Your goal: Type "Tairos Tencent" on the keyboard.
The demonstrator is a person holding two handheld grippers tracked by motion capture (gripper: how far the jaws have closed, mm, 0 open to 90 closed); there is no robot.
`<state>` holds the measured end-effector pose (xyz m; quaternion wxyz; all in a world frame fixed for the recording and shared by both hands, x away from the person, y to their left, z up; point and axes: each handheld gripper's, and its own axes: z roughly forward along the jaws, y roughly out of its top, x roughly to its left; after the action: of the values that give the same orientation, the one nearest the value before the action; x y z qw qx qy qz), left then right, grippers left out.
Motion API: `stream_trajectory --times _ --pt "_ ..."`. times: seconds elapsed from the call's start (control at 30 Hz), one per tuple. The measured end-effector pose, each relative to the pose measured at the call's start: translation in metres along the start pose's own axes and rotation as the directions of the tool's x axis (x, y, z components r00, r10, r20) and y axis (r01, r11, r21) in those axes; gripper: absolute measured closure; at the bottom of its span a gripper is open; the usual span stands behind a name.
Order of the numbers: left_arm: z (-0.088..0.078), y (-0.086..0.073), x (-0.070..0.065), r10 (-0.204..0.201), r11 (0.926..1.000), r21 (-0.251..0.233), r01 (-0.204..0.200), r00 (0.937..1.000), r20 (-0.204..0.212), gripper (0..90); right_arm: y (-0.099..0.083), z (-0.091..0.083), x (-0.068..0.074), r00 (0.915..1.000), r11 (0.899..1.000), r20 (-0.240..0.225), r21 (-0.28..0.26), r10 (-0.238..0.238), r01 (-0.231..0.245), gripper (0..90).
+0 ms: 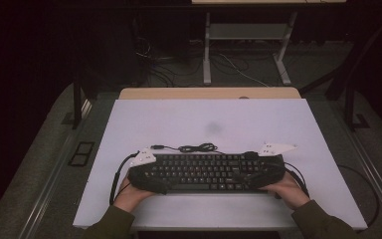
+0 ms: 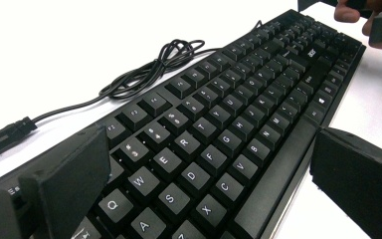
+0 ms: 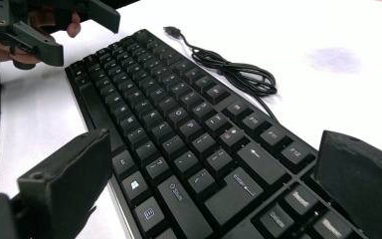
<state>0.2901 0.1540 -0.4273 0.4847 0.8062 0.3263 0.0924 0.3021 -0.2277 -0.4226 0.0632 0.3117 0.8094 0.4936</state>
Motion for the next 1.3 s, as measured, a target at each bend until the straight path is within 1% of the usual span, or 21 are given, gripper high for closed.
stream_trajectory --times 0.13,0.17,0.23,0.37,0.53,0.87,0.9,0.93,0.97,1.0,1.03,1.07,1.3 --pt "0.001 0.002 0.0 0.003 1.0 -0.003 -0.003 1.0 -0.004 3.2 0.002 0.003 0.001 1.0 1.0 -0.01 0.004 -0.002 0.002 1.5" --pt "0.001 0.003 0.0 0.003 1.0 0.0 -0.003 1.0 -0.005 3.9 0.003 0.005 0.001 0.9999 1.0 -0.014 0.003 -0.008 0.008 5.5" --pt "0.003 0.003 0.0 -0.006 1.0 -0.008 0.006 1.0 0.003 4.3 0.003 0.007 0.002 0.9999 1.0 -0.014 0.0 -0.007 0.007 5.6" --pt "0.006 0.006 0.0 0.003 1.0 -0.002 -0.003 0.9999 0.01 5.5 0.006 0.012 0.002 0.9998 1.0 -0.017 0.007 -0.006 0.006 5.6" --pt "0.01 0.01 0.0 0.004 0.9999 -0.014 -0.004 0.9999 0.016 6.5 0.009 0.015 0.002 0.9998 1.0 -0.02 0.011 -0.006 0.006 5.7" --pt "0.015 0.017 0.0 0.005 0.9998 -0.02 -0.005 0.9997 0.023 13.7 0.014 0.025 0.002 0.9997 1.0 -0.026 0.029 -0.003 0.004 6.6" --pt "0.015 0.018 -0.001 0.0 0.9998 -0.02 0.001 0.9997 0.023 13.7 0.014 0.025 0.002 0.9997 1.0 -0.026 0.029 -0.003 0.004 6.6" --pt "0.016 0.019 0.0 0.005 0.9997 -0.023 -0.004 0.9997 0.024 14.4 0.014 0.026 0.001 0.9997 0.999 -0.026 0.033 -0.002 0.003 6.7" --pt "0.017 0.02 0.0 -0.002 0.9997 -0.024 0.002 0.9997 0.022 14.7 0.014 0.026 0.001 0.9997 0.999 -0.026 0.034 -0.001 0.002 8.5" --pt "0.018 0.02 0.0 0.001 0.9998 -0.02 -0.001 0.9998 0.022 15.1 0.014 0.026 0.001 0.9997 0.999 -0.026 0.032 -0.004 0.004 12.0" --pt "0.019 0.021 0.001 0.006 0.9999 -0.016 -0.006 0.9998 0.02 15.5 0.015 0.026 0.001 0.9996 1.0 -0.027 0.029 -0.004 0.005 13.0" --pt "0.02 0.022 0.001 0.0 0.9999 -0.017 0.0 0.9998 0.021 15.8 0.015 0.027 0.001 0.9996 1.0 -0.029 0.03 -0.006 0.007 13.2" --pt "0.028 0.029 -0.001 0.002 0.9999 -0.015 -0.001 0.9996 0.026 17.3 0.02 0.033 0.002 0.9992 0.999 -0.037 0.031 -0.012 0.013 16.3"
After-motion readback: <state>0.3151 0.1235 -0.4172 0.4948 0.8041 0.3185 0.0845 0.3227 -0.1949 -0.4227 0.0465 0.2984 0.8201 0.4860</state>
